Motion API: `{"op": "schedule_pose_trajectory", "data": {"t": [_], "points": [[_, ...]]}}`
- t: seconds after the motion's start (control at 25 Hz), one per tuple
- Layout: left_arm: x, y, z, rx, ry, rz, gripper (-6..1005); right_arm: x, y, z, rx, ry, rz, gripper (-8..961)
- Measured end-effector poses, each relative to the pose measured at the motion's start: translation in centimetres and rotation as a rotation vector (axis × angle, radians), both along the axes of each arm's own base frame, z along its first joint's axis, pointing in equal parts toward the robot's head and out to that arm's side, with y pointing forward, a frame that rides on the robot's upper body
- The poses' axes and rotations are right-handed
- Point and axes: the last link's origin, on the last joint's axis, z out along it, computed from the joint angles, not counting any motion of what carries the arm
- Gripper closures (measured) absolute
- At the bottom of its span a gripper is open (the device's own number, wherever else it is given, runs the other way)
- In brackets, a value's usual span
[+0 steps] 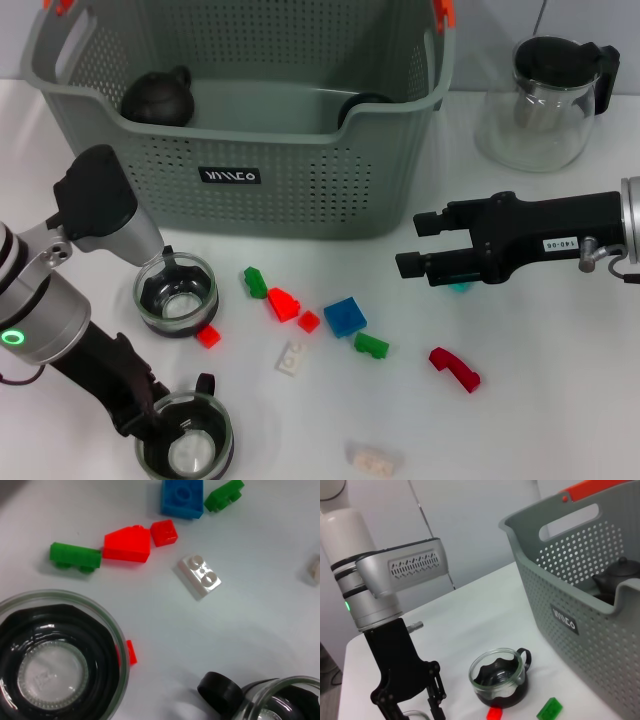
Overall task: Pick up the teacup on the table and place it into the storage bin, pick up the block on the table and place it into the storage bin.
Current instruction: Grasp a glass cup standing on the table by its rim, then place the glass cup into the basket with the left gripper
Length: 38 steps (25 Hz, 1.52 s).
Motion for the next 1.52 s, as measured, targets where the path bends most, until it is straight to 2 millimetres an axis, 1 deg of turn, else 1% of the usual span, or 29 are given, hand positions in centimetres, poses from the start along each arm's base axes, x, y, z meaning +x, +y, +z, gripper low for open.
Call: {"op": "schedule_pose_trajectory", "data": {"t": [0.52,0.88,1.08,1.28,1.4,1.52], "points": [[0.0,0.2,-0.8,-0.018,0.002,-0.014,550,0.0,0.2,0.0,0.017,-0.003,0.005,198],[0.2,0.6,-0.6,0.003,-0.001,0.000,587,0.0,0.4,0.2,0.029,0.000,0.003,199],[0.3,0.6,-0.6,-0.005,0.011,-0.007,856,-0.1,0.4,0.2,0.030,0.004,0.004,199],[0.4,0.6,-0.6,-0.002,0.011,-0.014,918,-0.1,0.4,0.2,0.030,0.005,0.004,199],[0.6,0.7,-0.3,0.008,0.001,-0.016,918,-0.1,0.4,0.2,0.029,0.006,0.005,201],[1.2,0.6,0.5,0.020,-0.043,-0.006,918,-0.1,0.4,0.2,0.029,0.005,0.004,202]]}}
